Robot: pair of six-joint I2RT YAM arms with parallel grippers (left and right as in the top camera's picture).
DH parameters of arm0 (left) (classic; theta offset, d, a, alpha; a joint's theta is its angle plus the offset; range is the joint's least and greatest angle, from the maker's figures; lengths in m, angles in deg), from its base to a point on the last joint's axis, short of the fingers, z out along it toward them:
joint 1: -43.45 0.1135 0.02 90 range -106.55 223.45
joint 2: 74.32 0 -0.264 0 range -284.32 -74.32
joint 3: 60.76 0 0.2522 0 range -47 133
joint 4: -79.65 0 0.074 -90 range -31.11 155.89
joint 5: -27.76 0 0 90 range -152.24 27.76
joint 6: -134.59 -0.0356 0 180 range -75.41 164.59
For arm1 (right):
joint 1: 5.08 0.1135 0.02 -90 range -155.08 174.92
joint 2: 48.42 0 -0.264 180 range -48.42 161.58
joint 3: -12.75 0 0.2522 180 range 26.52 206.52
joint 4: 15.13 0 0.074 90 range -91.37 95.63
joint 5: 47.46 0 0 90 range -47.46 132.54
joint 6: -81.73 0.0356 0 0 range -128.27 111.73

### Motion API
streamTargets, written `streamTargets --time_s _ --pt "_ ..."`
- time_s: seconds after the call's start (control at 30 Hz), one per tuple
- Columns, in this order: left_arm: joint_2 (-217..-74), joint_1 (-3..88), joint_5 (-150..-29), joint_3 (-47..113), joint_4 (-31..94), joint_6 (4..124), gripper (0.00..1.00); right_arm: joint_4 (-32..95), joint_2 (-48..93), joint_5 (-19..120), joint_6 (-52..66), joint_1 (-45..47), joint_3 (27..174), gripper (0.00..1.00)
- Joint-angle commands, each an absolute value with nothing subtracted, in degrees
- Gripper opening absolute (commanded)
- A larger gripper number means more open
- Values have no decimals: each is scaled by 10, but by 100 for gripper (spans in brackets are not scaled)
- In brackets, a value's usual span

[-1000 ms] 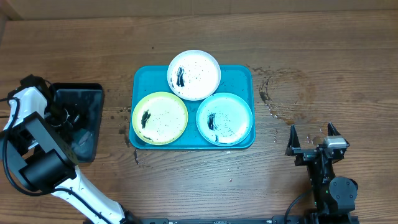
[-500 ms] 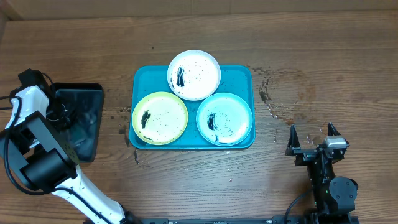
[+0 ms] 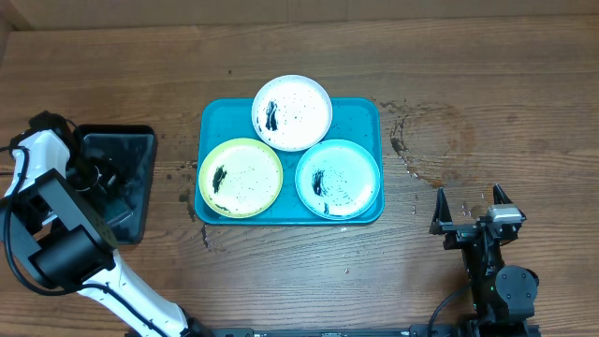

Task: Clean dirty plates on tray and stack at the side
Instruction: 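Dip and rub the sponge in the soapy water with the left gripper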

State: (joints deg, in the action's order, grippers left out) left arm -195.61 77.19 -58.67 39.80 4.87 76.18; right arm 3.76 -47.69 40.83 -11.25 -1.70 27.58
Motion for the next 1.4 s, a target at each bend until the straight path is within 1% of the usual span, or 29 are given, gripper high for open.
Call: streamTargets --time_s 0.0,0.03,0.07,0.1,0.13,0.33,0.57,0.7,0.73,0.77,0.83,0.87,1.17,1.2,1.23,1.27,1.37 --pt "-1968 767 -649 390 11 763 100 33 -483 407 -113 -20 270 100" --pt "-1968 767 -663 390 0 763 100 33 -483 407 -113 -20 270 100" --pt "-1968 767 -671 390 -8 763 96 33 -483 407 -113 -20 270 100" --pt "-1968 767 -681 390 -17 763 88 33 -483 407 -113 -20 270 100" --pt "-1968 767 -683 390 -23 763 81 33 -483 407 -113 -20 270 100" --pt "-1968 768 -677 390 -25 763 52 33 -483 407 -113 -20 270 100" --pt "-1968 768 -676 390 0 763 4 33 -483 407 -113 -20 270 100" --pt "-1968 768 -652 390 12 764 4 33 -483 407 -113 -20 270 100" --pt "-1968 768 -645 390 15 763 13 33 -483 407 -113 -20 270 100" --pt "-1968 768 -640 390 18 763 31 33 -483 407 -113 -20 270 100" --pt "-1968 768 -629 390 31 763 84 33 -483 407 -113 -20 270 100" --pt "-1968 768 -625 390 39 763 100 33 -483 407 -113 -20 270 100" --pt "-1968 768 -571 390 123 763 100 33 -483 407 -113 -20 270 100" --pt "-1968 768 -571 390 127 763 97 33 -483 407 -113 -20 270 100" --pt "-1968 768 -571 390 128 763 91 33 -483 407 -113 -20 270 100" --pt "-1968 768 -571 390 129 763 79 33 -483 407 -113 -20 270 100" --pt "-1968 768 -569 390 131 763 33 33 -483 407 -113 -20 270 100"
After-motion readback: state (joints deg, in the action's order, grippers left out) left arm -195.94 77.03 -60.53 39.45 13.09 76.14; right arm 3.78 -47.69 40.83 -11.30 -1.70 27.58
